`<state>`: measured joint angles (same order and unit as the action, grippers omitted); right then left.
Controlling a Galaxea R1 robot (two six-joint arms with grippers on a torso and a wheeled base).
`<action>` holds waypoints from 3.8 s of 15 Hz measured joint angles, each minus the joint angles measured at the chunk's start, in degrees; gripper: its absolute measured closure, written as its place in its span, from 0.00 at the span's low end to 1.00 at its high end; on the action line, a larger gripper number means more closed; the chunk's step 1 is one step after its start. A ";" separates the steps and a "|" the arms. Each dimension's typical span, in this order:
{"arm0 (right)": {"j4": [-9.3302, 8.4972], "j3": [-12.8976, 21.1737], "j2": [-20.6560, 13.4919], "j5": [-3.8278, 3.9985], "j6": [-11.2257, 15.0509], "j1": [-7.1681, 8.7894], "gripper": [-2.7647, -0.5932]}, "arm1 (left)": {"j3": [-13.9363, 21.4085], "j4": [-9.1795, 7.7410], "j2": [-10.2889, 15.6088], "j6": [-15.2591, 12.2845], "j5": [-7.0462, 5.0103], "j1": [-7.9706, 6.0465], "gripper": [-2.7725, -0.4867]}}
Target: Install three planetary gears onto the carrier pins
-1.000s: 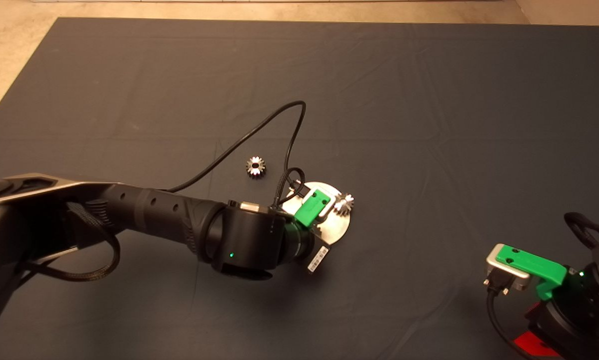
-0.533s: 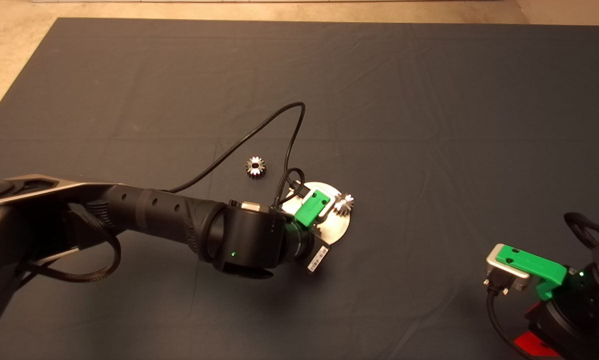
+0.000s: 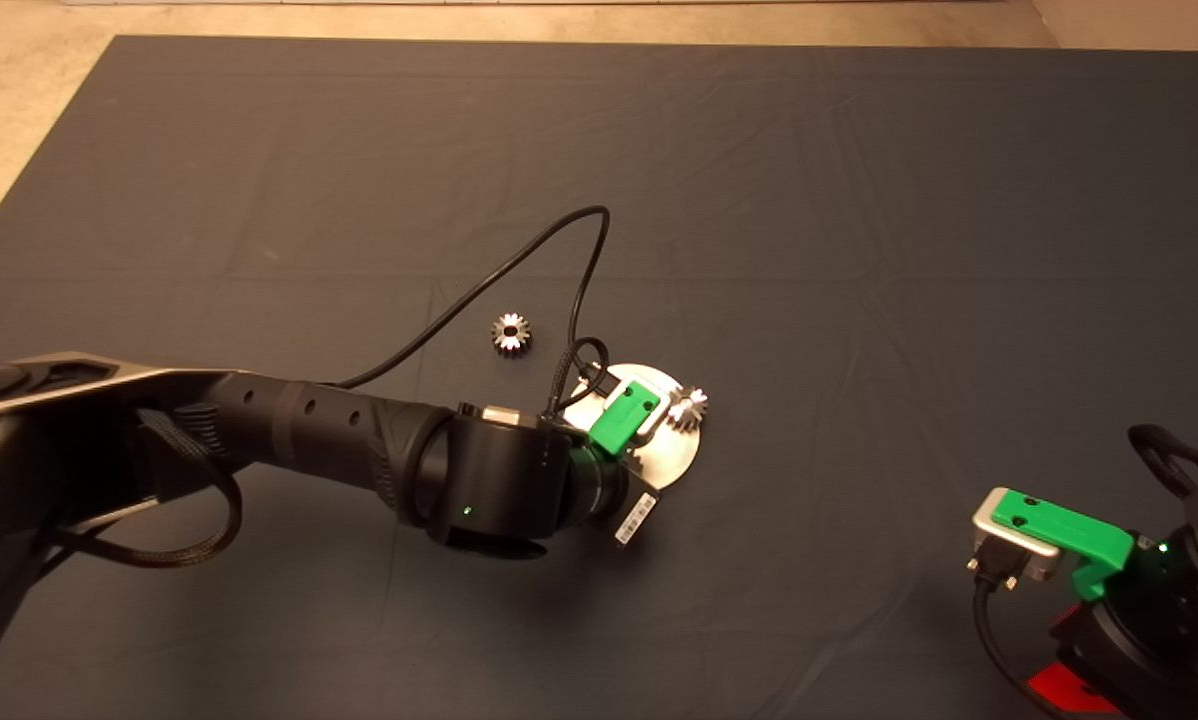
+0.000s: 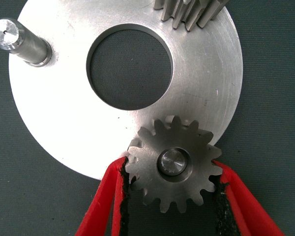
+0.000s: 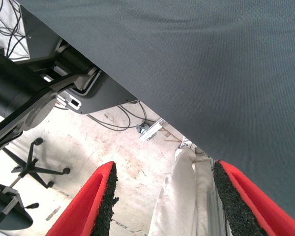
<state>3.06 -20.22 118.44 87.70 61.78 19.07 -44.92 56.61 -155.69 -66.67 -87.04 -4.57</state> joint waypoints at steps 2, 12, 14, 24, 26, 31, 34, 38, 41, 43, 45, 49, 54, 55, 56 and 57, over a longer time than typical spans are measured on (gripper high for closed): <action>0.00 0.00 0.00 0.01 -0.01 0.01 0.61 | -0.02 0.00 0.00 0.06 -0.04 0.00 0.78; 0.00 -0.06 0.13 0.01 -0.01 0.00 0.61 | -0.02 -0.33 -0.27 0.49 -0.41 -0.04 0.64; 0.00 -0.09 0.22 0.00 -0.01 0.02 0.61 | -0.11 -1.55 -0.85 1.49 -0.55 -0.05 0.60; 0.01 -0.24 1.57 0.00 -0.01 0.01 0.61 | -0.37 -10.45 -1.76 2.61 -0.44 -1.16 0.58; 0.00 -0.24 1.99 0.00 -0.01 0.02 0.61 | -0.39 -10.79 -1.56 3.00 -0.44 -2.20 0.53; 0.00 -0.24 2.12 0.01 -0.01 0.00 0.61 | -0.85 -11.11 -0.44 5.52 -0.44 -3.39 0.51; 0.02 -0.24 2.21 0.00 -0.01 -0.02 0.61 | -0.88 -11.23 0.99 8.52 -0.41 -3.45 0.51; 0.02 -0.24 2.36 0.00 -0.01 -2.71 0.61 | -1.94 -11.47 4.54 13.90 -0.41 -5.16 0.51; 0.02 -0.24 2.39 -0.01 0.01 -3.96 0.61 | -3.98 -12.19 6.42 18.93 -0.46 -7.11 0.51; 0.05 -0.22 2.36 0.01 0.01 -4.02 0.61 | -6.23 -12.97 6.86 22.75 -0.44 -8.12 0.51; 0.02 -0.22 2.37 0.01 0.04 -4.62 0.61 | -8.80 -13.56 7.06 25.66 -0.41 -9.03 0.51; 0.02 -0.22 2.45 0.00 0.04 -4.88 0.61 | -14.39 -14.29 7.89 31.23 0.13 -9.47 0.51; 0.02 -0.22 2.67 0.00 0.04 -4.96 0.61 | -17.82 -16.80 7.90 36.56 1.43 -10.56 0.51; 0.02 -0.22 2.69 0.04 0.04 -4.99 0.61 | -18.47 -17.09 7.91 37.21 1.55 -10.84 0.51; 0.02 -0.22 2.72 0.01 0.04 -5.07 0.61 | -19.24 -17.60 7.90 37.49 1.51 -11.24 0.51; 0.02 -0.22 2.84 0.01 0.04 -5.24 0.61 | -20.37 -18.40 7.85 37.95 1.42 -11.75 0.51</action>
<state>3.08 -20.44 121.28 87.71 61.82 13.82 -65.30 38.21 -147.84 -28.72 -85.62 -16.33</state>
